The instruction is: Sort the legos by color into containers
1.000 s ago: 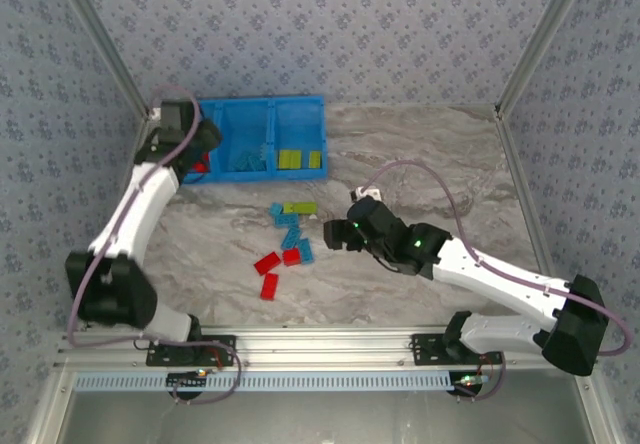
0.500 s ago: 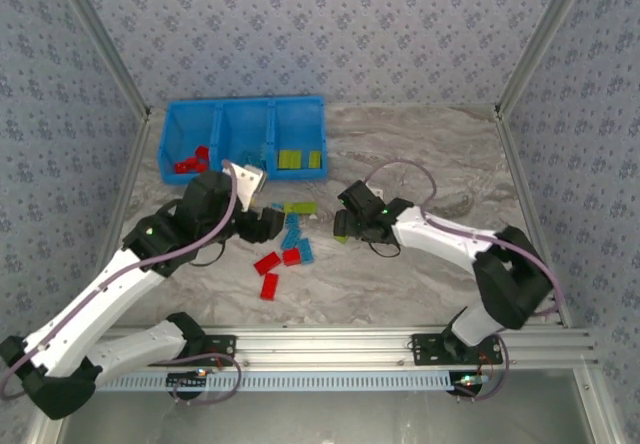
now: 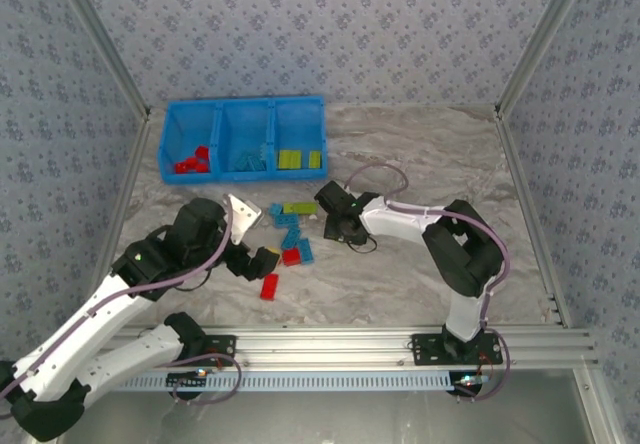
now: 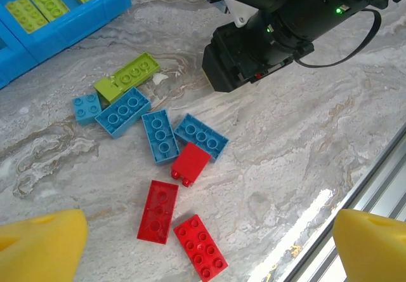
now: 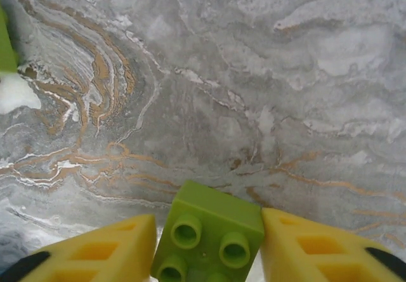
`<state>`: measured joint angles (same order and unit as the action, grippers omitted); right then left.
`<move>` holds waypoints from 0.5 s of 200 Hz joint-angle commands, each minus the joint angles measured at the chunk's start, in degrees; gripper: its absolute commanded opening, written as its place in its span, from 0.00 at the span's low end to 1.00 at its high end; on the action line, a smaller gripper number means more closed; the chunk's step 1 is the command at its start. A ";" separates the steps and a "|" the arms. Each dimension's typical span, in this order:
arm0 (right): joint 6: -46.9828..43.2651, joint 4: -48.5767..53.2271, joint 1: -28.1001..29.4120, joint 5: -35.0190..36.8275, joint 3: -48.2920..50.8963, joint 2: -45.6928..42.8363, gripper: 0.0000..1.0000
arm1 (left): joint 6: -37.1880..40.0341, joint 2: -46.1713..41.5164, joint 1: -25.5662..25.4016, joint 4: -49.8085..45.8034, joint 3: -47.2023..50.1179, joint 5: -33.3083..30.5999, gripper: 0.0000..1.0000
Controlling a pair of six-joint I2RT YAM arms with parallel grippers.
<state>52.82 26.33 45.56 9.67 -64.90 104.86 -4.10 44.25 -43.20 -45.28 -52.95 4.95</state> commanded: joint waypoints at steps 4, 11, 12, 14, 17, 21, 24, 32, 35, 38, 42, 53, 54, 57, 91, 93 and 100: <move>3.08 3.53 0.93 3.54 -0.02 -0.68 0.36 | 1.54 -0.93 -0.22 -0.48 -0.05 0.70 0.99; 3.30 3.73 1.10 4.40 0.21 -1.59 0.34 | 1.52 -1.13 -0.23 -0.47 0.02 0.54 0.99; 3.37 3.78 1.19 4.49 0.26 -1.68 0.34 | 1.49 -1.16 -0.18 -0.49 0.03 0.56 0.99; 3.46 3.94 1.24 4.79 0.34 -2.05 0.34 | 1.53 -1.18 -0.16 -0.44 0.04 0.45 0.99; 3.46 4.03 1.29 5.09 0.37 -2.56 0.33 | 1.53 -1.36 -0.19 -0.41 0.10 0.42 0.99; 3.51 4.14 1.42 5.58 0.47 -3.16 0.32 | 1.54 -1.52 -0.22 -0.33 0.19 0.45 0.99; 3.43 4.22 1.53 5.82 0.57 -3.77 0.31 | 1.49 -1.53 -0.22 -0.34 0.21 0.44 0.99; 3.02 4.20 1.92 6.87 0.41 -5.60 0.30 | 1.63 -1.76 -0.21 -0.25 0.30 0.36 0.99; 2.72 4.19 2.09 7.44 0.35 -6.31 0.30 | 1.59 -1.79 -0.19 -0.25 0.35 0.24 0.99; 2.43 4.12 2.40 8.06 0.19 -7.06 0.30 | 1.60 -1.87 -0.15 -0.24 0.38 0.09 0.99; 1.64 4.04 2.85 8.89 -0.08 -7.99 0.30 | 1.71 -2.03 -0.19 -0.21 0.39 -0.08 0.99; -1.53 3.44 4.39 11.87 -1.71 -10.38 0.29 | 1.72 -2.29 -0.17 -0.25 0.34 -0.90 0.99; -1.90 3.41 4.55 12.13 -1.89 -10.60 0.29 | 1.77 -2.35 -0.15 -0.25 0.32 -0.99 0.99; -2.89 3.01 4.95 12.77 -2.38 -11.07 0.29 | 1.73 -2.43 -0.20 -0.25 0.30 -1.34 0.99; -16.23 -2.48 6.49 13.82 -12.64 -9.25 0.27 | 0.99 -3.68 1.14 -0.14 0.72 -5.34 0.99; -17.83 -2.63 6.43 13.87 -13.41 -8.84 0.27 | 1.01 -3.74 1.24 -0.14 0.74 -5.51 0.99; -20.59 -2.98 6.09 14.12 -16.16 -6.87 0.26 | 0.89 -3.91 1.57 -0.10 0.87 -6.03 0.99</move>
<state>44.23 26.98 52.10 19.92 -73.14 94.89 -3.46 41.54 -42.76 -45.23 -52.80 2.17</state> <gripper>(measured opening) 0.325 0.992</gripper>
